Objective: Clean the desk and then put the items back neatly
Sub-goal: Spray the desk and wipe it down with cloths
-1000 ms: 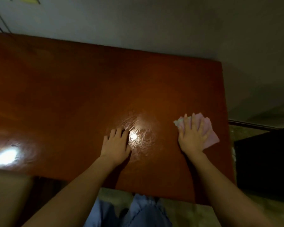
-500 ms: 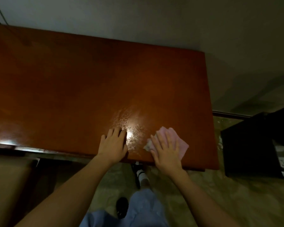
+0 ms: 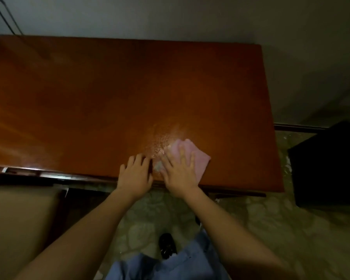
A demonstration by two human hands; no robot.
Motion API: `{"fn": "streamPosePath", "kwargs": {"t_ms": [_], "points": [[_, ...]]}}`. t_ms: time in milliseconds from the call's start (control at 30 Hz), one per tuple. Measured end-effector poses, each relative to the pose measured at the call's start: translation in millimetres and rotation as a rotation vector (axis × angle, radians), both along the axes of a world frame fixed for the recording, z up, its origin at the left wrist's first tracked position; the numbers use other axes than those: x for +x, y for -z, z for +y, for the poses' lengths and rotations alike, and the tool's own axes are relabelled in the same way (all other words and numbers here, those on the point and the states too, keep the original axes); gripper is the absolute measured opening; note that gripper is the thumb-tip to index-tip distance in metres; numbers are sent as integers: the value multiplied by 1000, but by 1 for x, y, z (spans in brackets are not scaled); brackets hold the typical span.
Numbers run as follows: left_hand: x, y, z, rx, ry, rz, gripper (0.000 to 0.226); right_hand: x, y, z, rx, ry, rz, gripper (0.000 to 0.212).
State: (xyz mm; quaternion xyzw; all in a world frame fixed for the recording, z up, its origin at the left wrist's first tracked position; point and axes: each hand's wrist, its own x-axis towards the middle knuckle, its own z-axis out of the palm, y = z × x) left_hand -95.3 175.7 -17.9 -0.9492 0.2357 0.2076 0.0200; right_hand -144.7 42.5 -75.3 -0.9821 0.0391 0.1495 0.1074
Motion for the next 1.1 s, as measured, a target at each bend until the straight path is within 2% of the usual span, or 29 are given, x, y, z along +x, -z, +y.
{"fn": "streamPosePath", "kwargs": {"t_ms": [100,167,267,400,467,567,700,867,1000,1100], "points": [[1,-3,-19,-13,41,-7,54,-22,0,-14,21,-145,-26,56],[4,-5,-36,-32,74,-24,55,-41,2,-33,-21,-150,-27,54],[6,-8,-63,-52,125,-28,56,-74,-1,-67,-72,23,27,52],[2,-8,-97,-110,179,1,55,-96,-1,-135,-72,252,6,60],[-2,-7,-109,-144,202,8,53,-88,-4,-158,-99,364,-7,63],[-1,-5,-120,-153,232,8,52,-49,-9,-167,-77,482,18,54],[19,0,-131,-131,200,15,54,-20,-6,-141,-6,334,10,55],[26,4,-150,-130,160,46,53,-70,2,-132,-66,72,-8,52],[23,6,-174,-144,216,61,52,-113,2,-172,-107,163,-17,48],[23,7,-194,-176,215,70,51,-102,-3,-201,-116,326,43,50]]}}
